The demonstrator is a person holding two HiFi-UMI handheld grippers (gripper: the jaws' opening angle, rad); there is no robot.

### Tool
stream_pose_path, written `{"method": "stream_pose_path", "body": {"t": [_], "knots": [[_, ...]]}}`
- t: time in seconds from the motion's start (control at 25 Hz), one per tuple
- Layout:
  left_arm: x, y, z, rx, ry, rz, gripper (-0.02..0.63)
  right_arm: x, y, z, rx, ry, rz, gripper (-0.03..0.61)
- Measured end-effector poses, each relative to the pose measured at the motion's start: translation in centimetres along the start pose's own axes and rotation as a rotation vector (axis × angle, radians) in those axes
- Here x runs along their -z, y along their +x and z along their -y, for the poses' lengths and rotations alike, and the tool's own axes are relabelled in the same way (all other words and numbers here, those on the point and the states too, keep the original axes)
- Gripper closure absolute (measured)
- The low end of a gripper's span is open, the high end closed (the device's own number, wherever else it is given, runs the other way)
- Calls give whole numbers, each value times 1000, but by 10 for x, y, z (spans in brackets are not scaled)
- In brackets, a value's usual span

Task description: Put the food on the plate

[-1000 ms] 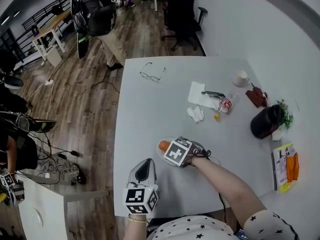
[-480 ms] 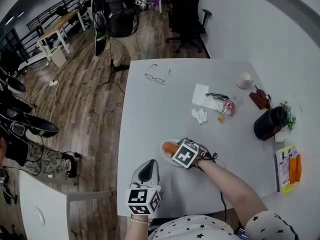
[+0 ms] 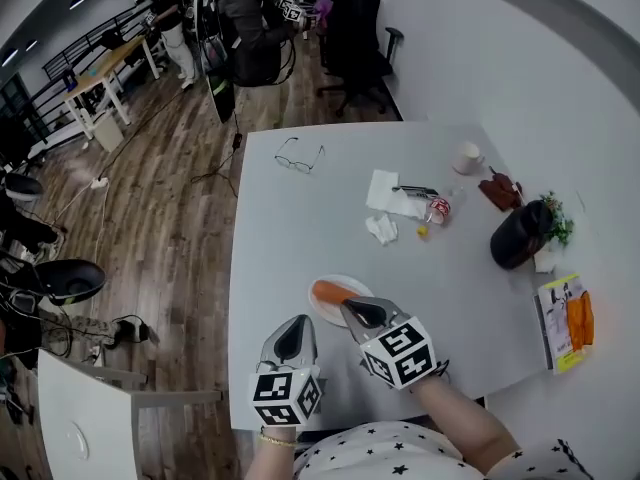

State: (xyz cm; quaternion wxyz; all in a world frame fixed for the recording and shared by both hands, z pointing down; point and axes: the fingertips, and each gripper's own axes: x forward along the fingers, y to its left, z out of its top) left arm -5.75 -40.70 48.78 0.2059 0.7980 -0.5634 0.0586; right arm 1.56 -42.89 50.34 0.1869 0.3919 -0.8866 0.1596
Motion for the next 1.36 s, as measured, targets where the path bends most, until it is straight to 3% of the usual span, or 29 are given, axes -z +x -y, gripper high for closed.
{"method": "stream_pose_path", "body": {"t": [0.24,0.44,1.36], "knots": [[2,-9,18,14,36,-7,606,-1,-38,-18,62,40,106,578],[1,-15,25,20,73,-5,606,-1,-43,-23,70,53,114,580],[-7,-18,28,27,101,6,606,-8,-47,-29,62,72,135,580]]}}
